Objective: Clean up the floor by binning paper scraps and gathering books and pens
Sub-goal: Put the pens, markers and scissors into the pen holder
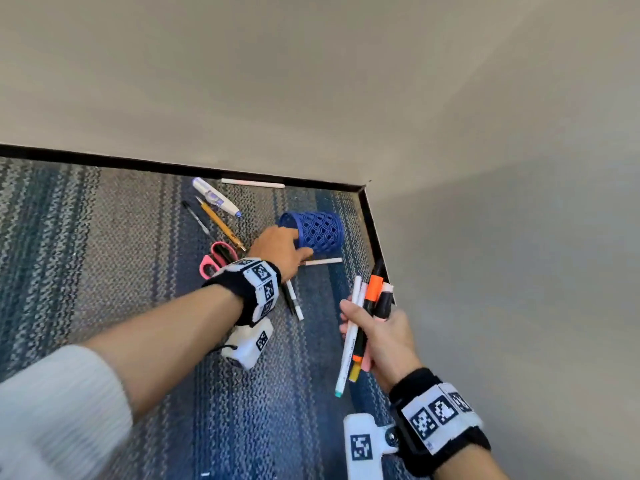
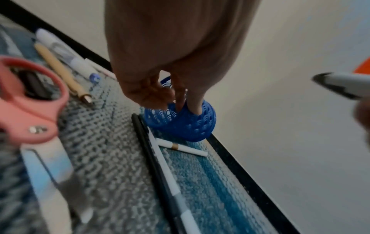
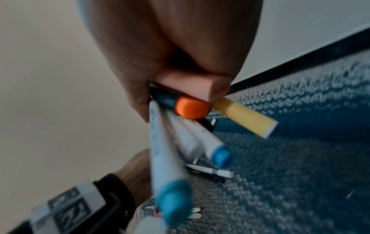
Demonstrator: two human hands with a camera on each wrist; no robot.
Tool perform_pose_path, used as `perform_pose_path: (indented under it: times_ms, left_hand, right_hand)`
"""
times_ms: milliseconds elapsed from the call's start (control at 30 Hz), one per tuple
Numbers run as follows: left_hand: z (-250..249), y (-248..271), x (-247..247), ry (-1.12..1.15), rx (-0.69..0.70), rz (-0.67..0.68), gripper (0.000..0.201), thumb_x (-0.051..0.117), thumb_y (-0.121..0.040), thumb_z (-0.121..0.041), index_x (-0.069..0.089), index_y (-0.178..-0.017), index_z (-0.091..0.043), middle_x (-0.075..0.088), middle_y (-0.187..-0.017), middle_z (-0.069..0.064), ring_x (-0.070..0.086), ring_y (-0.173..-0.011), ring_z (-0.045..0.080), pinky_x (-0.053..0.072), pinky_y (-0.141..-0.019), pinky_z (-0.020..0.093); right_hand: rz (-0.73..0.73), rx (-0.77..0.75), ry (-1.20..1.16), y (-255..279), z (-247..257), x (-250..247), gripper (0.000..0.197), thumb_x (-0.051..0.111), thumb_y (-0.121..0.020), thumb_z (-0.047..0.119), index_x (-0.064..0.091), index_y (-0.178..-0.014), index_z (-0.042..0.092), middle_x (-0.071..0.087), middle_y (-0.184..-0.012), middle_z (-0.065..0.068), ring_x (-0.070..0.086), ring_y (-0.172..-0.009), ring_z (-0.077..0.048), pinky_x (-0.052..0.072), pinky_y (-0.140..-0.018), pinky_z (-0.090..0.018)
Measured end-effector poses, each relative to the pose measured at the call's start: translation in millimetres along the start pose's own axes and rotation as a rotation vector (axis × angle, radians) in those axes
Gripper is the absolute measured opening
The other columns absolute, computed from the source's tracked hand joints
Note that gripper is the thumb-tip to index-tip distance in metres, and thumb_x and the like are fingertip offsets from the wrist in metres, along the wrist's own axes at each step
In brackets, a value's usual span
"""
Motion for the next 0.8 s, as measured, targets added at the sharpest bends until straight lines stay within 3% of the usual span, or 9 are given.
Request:
perform_pose_path:
  times_ms: [200, 267, 367, 433, 500, 600, 667, 733, 800]
  left_hand:
    - [3, 20, -56, -0.009, 0.161, -0.31, 0.02, 0.065, -0.089, -0.031, 0.068, -0.101, -0.015, 0.041, -0.119, 0.02, 0.043, -0.11, 0.038, 0.04, -0.1, 0.045]
    - [14, 37, -74, -0.053, 0.242, -0.257, 0.017, 0.067, -0.086, -0.027, 0.069, -0.092, -0.011, 0.039, -0.123, 0.022, 0.047, -0.11, 0.038, 0.038, -0.104, 0.039]
    - [14, 74, -91, -0.167, 0.408, -0.089, 0.023, 0.058, -0.072, -0.038, 0.064, -0.069, -0.016, 0.046, -0.117, 0.016, 0.051, -0.099, 0.034, 0.049, -0.087, 0.044]
    - [14, 95, -96, -0.245, 0.454, 0.013, 0.018, 0.063, -0.065, -0.039, 0.06, -0.066, -0.021, 0.046, -0.119, 0.012, 0.048, -0.106, 0.03, 0.051, -0.08, 0.045]
    - [21, 113, -93, -0.275, 0.478, 0.059, 0.033, 0.07, -0.059, -0.037, 0.059, -0.084, -0.02, 0.04, -0.131, 0.012, 0.043, -0.119, 0.028, 0.049, -0.09, 0.043]
    - [49, 129, -78, -0.205, 0.382, 0.107, 0.091, 0.076, -0.055, -0.041, 0.04, -0.131, -0.007, 0.019, -0.148, 0.012, 0.029, -0.139, 0.021, 0.036, -0.11, 0.03]
    - [61, 139, -74, -0.186, 0.356, 0.135, 0.084, 0.079, -0.06, -0.043, 0.041, -0.128, -0.011, 0.038, -0.136, 0.006, 0.041, -0.128, 0.014, 0.04, -0.103, 0.029]
    - [73, 146, -71, -0.095, 0.311, 0.148, 0.073, 0.079, -0.062, -0.046, 0.043, -0.121, -0.021, 0.054, -0.114, -0.003, 0.055, -0.105, 0.011, 0.046, -0.087, 0.029]
    - [80, 148, -65, -0.079, 0.284, 0.138, 0.089, 0.08, -0.058, -0.048, 0.038, -0.132, -0.023, 0.057, -0.117, -0.005, 0.057, -0.105, 0.012, 0.047, -0.09, 0.029]
  right_hand:
    - [-0.034, -0.011, -0.087, 6, 2, -1, 0.011, 0.068, -0.084, 0.006, 0.062, -0.094, 0.002, 0.069, -0.066, -0.004, 0.069, -0.062, -0.019, 0.049, -0.058, -0.037]
    - [-0.031, -0.04, -0.087, 6, 9, 10, 0.008, 0.067, -0.085, 0.002, 0.061, -0.09, 0.003, 0.066, -0.066, -0.006, 0.068, -0.059, -0.02, 0.055, -0.054, -0.03]
    - [0.025, -0.104, -0.003, 5, 20, 38, 0.012, 0.066, -0.084, -0.002, 0.058, -0.082, 0.006, 0.062, -0.067, -0.009, 0.063, -0.052, -0.018, 0.051, -0.048, -0.023]
    - [0.098, -0.144, 0.08, 8, 28, 62, 0.014, 0.067, -0.082, -0.003, 0.056, -0.08, 0.006, 0.059, -0.068, -0.012, 0.059, -0.052, -0.02, 0.049, -0.047, -0.024]
    - [0.189, -0.16, 0.199, 10, 28, 85, 0.014, 0.069, -0.08, -0.001, 0.056, -0.08, 0.005, 0.058, -0.068, -0.014, 0.057, -0.052, -0.02, 0.048, -0.052, -0.028]
    - [0.282, -0.28, 0.495, 14, 24, 111, 0.019, 0.073, -0.068, 0.015, 0.053, -0.068, 0.016, 0.053, -0.06, -0.005, 0.049, -0.056, -0.017, 0.041, -0.058, -0.033]
    - [0.32, -0.363, 0.755, 18, 18, 121, 0.021, 0.069, -0.063, 0.028, 0.049, -0.063, 0.021, 0.052, -0.058, 0.004, 0.048, -0.057, -0.019, 0.042, -0.059, -0.034]
    - [0.335, -0.425, 1.058, 22, 12, 127, 0.019, 0.066, -0.068, 0.034, 0.053, -0.073, 0.021, 0.062, -0.068, 0.001, 0.061, -0.07, -0.025, 0.047, -0.064, -0.034]
    - [0.31, -0.507, 1.345, 30, 12, 132, 0.022, 0.061, -0.074, 0.037, 0.053, -0.088, 0.022, 0.069, -0.086, -0.006, 0.065, -0.087, -0.033, 0.049, -0.069, -0.036]
Point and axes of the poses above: each hand's wrist, its own y-axis away from the middle knuckle, its own x-axis out of the palm, z = x × y, the point moved 6 cm from there along -y, towards the middle knuckle
